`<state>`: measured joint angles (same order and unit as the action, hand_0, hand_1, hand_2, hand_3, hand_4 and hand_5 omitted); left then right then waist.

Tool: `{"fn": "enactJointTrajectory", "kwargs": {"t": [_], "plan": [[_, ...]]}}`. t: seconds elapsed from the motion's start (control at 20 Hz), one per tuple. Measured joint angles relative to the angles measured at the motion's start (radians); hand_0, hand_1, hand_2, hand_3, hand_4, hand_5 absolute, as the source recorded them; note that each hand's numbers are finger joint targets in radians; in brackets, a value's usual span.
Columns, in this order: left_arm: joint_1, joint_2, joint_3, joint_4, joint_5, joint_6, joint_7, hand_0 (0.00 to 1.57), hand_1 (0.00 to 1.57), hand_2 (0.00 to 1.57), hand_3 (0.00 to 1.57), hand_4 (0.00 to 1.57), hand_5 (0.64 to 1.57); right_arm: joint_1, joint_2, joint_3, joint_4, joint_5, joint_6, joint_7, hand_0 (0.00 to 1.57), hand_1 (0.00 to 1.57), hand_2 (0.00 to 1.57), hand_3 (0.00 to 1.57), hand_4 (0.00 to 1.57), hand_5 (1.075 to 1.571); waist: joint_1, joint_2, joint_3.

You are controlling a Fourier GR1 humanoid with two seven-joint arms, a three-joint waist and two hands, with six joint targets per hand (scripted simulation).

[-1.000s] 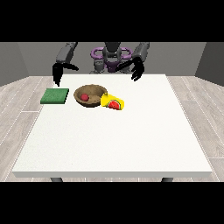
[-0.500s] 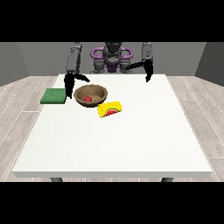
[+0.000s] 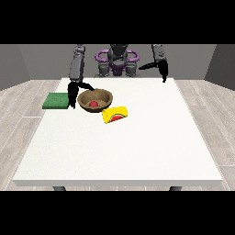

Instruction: Pick the cup and pour the ball into the bowl, then pick the bowl and place it on the pad

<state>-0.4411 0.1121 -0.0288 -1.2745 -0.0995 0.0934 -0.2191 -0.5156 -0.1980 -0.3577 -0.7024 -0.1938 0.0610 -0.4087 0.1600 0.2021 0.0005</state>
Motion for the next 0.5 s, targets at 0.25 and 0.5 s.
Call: {"fn": "enactJointTrajectory", "kwargs": {"t": [0.25, 0.5], "plan": [[0.009, 0.018, 0.005, -0.056, 0.003, -0.031, 0.018, 0.00, 0.00, 0.00, 0.00, 0.00, 1.566, -0.035, 0.013, 0.000, 0.091, 0.002, -0.014, -0.080, 0.00, 0.00, 0.00, 0.00, 0.14, 1.565, 0.013, 0.025, 0.0002], [0.021, 0.011, -0.004, -0.092, -0.001, -0.035, 0.006, 0.00, 0.00, 0.00, 0.00, 0.34, 1.570, -0.046, -0.005, -0.034, 0.132, -0.020, -0.066, -0.065, 1.57, 1.57, 1.57, 0.48, 0.79, 1.491, 0.028, 0.042, -0.0158]]}}
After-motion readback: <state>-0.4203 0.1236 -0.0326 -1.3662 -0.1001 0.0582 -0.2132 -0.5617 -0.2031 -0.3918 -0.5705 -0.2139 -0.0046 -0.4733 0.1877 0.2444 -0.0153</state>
